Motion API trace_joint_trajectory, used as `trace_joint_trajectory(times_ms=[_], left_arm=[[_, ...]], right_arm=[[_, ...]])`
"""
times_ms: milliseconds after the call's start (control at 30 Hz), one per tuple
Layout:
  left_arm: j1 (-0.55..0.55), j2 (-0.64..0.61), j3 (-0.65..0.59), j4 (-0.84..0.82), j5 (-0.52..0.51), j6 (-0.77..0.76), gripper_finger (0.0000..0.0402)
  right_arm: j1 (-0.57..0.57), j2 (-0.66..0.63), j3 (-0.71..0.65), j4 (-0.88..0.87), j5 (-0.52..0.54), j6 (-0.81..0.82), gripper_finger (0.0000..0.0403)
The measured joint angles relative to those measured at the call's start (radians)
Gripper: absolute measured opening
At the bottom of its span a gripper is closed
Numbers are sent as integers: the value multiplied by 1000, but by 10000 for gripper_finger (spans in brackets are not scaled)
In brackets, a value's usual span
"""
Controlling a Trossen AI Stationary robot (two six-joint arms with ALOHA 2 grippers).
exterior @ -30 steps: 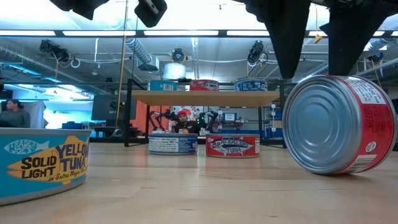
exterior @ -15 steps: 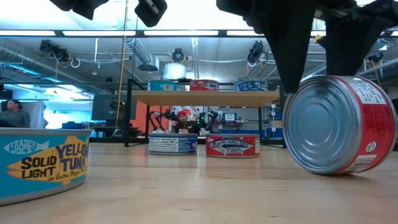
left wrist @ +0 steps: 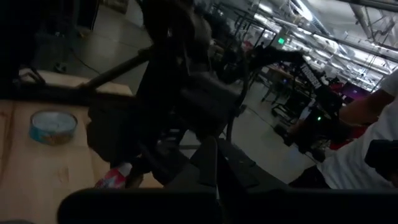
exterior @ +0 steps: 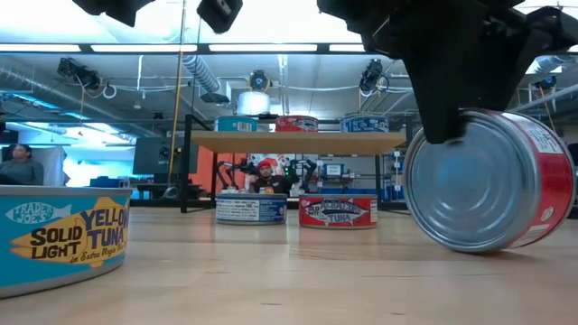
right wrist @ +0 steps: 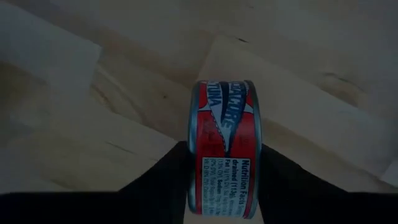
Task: Stack canned seafood by type on shelf
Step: Stack the top red tuna can on top of the other red tuna can on the shelf
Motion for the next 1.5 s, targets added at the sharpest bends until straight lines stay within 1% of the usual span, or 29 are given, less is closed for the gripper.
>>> trace_joint_trajectory(times_ms=[133,200,267,333,467,567,633,733,800,900,1000,1067,1133,1200,1300,1367,1500], left_arm=[[35,-23,6,24,0,-14,1],[62,-35,6,61,0,-25,1],[89,-57,6,65,0,-46,1],[118,-64,6,92,1,-52,1],[172,-79,6,92,1,-55,1],[207,-79,6,86,-18,-55,1],[225,-79,6,84,-59,-53,1],[251,-79,6,86,-133,-51,1],[263,-79,6,85,-184,-51,1],[275,-79,6,86,-272,-53,1],[278,-79,6,84,-352,-45,1],[281,-79,6,83,-390,-45,1],[282,-79,6,82,-415,-52,1],[282,-79,6,79,-430,-53,1],[282,-79,6,72,-430,-54,1],[282,-79,5,62,-425,-75,1],[282,-79,5,51,-396,-105,1]], right_arm=[[-4,-16,-1,-26,0,-52,147],[-8,-39,-2,-37,0,-83,147],[-15,-74,-2,-53,2,-128,147],[-27,-120,-2,-64,20,-189,147],[-71,-228,-1,-130,92,-359,147],[-137,-319,-1,-212,156,-543,147],[-199,-377,-1,-248,209,-695,147],[-307,-456,-1,-253,284,-966,147],[-387,-496,0,-234,324,-1180,147],[-512,-529,0,-162,359,-1508,147],[-628,-535,0,-38,369,-1808,147],[-694,-527,0,76,368,-1970,147],[-752,-514,0,199,344,-2103,147],[-797,-496,0,333,310,-2197,147],[-844,-449,0,465,245,-2302,147],[-863,-405,0,523,212,-2345,147],[-878,-317,0,574,211,-2440,147]])
